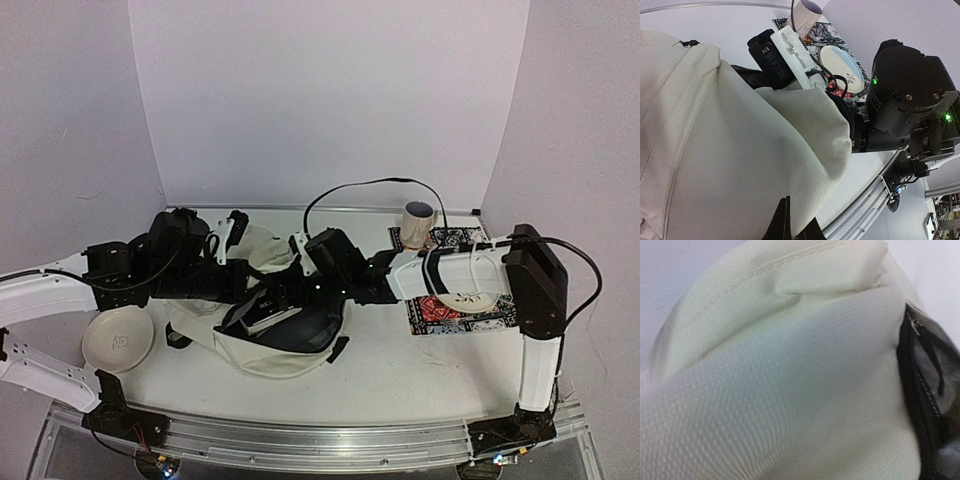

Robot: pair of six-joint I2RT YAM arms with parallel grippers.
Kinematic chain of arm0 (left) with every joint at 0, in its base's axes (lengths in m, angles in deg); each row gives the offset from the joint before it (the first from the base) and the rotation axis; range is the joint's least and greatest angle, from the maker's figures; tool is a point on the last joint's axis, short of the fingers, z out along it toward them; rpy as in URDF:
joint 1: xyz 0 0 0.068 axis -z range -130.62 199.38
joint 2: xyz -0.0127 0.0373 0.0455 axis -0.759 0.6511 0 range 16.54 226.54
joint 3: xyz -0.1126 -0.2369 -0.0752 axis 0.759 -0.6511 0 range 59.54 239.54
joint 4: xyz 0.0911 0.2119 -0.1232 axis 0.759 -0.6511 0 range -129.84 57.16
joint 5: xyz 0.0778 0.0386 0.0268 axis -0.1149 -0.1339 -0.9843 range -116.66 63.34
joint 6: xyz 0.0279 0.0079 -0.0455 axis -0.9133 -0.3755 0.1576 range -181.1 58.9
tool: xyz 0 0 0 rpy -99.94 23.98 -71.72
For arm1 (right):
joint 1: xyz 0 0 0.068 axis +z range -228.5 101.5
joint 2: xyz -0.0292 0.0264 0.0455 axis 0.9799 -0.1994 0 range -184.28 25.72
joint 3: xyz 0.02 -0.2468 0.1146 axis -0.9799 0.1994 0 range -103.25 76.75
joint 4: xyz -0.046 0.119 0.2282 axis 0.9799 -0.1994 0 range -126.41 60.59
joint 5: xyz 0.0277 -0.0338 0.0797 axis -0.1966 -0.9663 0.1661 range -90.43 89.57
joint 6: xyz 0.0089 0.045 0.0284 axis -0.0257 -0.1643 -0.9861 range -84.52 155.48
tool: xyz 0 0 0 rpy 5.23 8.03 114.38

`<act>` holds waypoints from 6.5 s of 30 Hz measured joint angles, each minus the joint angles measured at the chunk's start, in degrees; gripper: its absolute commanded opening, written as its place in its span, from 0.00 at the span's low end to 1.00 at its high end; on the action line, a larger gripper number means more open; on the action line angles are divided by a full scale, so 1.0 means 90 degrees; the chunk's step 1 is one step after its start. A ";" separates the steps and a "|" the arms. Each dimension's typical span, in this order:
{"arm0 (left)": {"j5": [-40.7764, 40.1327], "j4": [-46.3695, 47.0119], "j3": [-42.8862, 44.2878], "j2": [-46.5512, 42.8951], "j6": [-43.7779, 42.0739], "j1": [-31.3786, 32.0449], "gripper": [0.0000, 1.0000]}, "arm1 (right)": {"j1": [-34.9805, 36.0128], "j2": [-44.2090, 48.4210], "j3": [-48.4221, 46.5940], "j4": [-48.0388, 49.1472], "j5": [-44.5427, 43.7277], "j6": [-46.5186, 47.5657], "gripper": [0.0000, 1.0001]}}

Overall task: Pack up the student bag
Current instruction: Place the book in the largest pocket of the bag, then place the largest pocket in the student bag, then pick up the largest pocket of the bag from the student bag, then unzip the largest pocket of the student bag, then hold the lower front pocket of the student bag, then zip the student bag into the largest pocket of the bag, then hold the largest pocket of the student bag.

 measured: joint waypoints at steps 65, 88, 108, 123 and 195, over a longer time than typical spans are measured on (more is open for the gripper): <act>-0.1045 -0.0436 0.1614 0.3701 -0.2267 -0.1022 0.75 | -0.1379 -0.1326 -0.1398 -0.1698 -0.0291 0.2736 0.28; -0.0909 -0.0241 0.1406 0.3670 -0.2401 -0.1022 0.72 | -0.1306 -0.1928 -0.1976 -0.1711 -0.0611 0.3306 0.00; -0.1035 -0.0457 0.2166 0.3587 -0.2387 -0.1159 0.71 | -0.1372 -0.0442 -0.0905 -0.2046 -0.0589 0.3298 0.00; -0.0323 -0.0462 0.3782 0.5331 -0.2952 -0.1467 0.80 | -0.1338 0.0906 0.0645 -0.2335 0.0163 0.2701 0.00; -0.0915 -0.0215 0.1676 0.2875 -0.0982 0.0100 0.83 | -0.1608 0.0985 0.0292 -0.2494 0.1136 0.1166 0.73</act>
